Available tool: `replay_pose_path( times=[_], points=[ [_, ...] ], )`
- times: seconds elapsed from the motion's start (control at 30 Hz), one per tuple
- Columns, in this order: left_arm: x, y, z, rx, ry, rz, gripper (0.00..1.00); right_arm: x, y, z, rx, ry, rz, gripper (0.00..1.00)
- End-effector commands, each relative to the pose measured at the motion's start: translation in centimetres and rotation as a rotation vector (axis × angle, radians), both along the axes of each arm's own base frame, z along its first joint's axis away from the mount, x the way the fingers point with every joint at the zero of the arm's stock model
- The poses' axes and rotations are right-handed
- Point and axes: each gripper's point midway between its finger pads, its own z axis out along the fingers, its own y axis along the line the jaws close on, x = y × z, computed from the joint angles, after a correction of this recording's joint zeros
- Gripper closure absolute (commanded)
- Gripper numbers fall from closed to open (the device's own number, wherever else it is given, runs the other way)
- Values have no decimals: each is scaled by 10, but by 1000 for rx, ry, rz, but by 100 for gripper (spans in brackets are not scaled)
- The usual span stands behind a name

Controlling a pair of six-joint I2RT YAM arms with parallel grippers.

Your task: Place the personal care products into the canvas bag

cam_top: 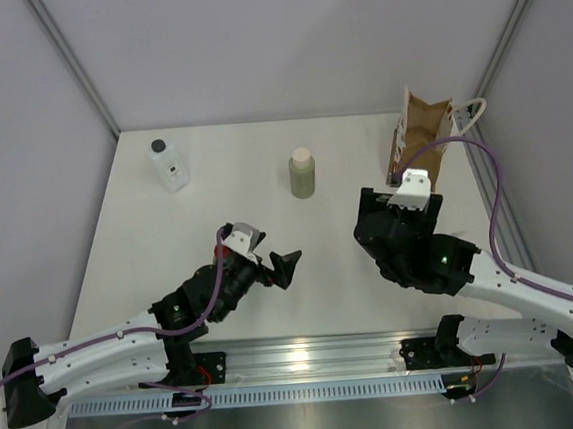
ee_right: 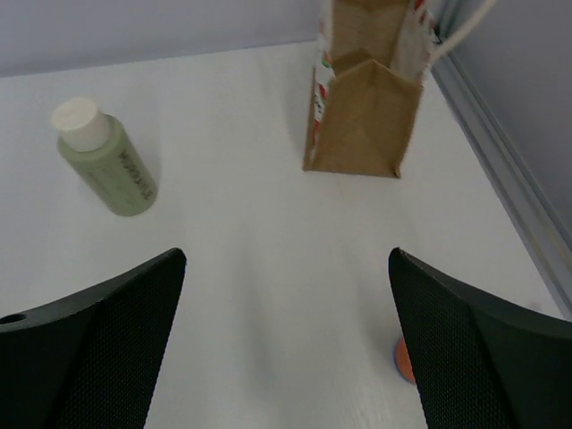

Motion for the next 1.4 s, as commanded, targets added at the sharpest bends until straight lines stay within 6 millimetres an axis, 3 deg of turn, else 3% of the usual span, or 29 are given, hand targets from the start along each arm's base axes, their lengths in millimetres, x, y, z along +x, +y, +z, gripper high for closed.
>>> replay_pose_path(
  times=[0.0, 0.2, 0.27, 0.5, 0.7, 0.97, 1.1, 1.37],
  points=[
    [1, -1, 17, -49, -26, 4, 1, -18, -64, -13, 9, -2, -223, 1],
    [2, 3, 15, -42, -26, 24, 1, -19, -96, -58, 51, 119, -333, 1],
    [4, 5, 16, -42, -32, 34, 1, -20, -111, -62, 67, 123, -404, 1],
    [5, 7, 17, -38, -38, 47, 1, -28, -136, -65, 89, 120, -509, 1],
    [5, 7, 17, -37, -37, 47, 1, -32, -146, -99, 126, 135, -579, 1],
    [7, 12, 18, -39, -46, 71, 1, -29, -139, -130, 225, 133, -598, 1],
    [7, 12, 19, -40, -46, 73, 1, -23, -134, -146, 179, 183, -583, 1],
    [7, 13, 20, -47, -46, 71, 1, 4, -105, -154, 150, 226, -400, 3]
  ],
)
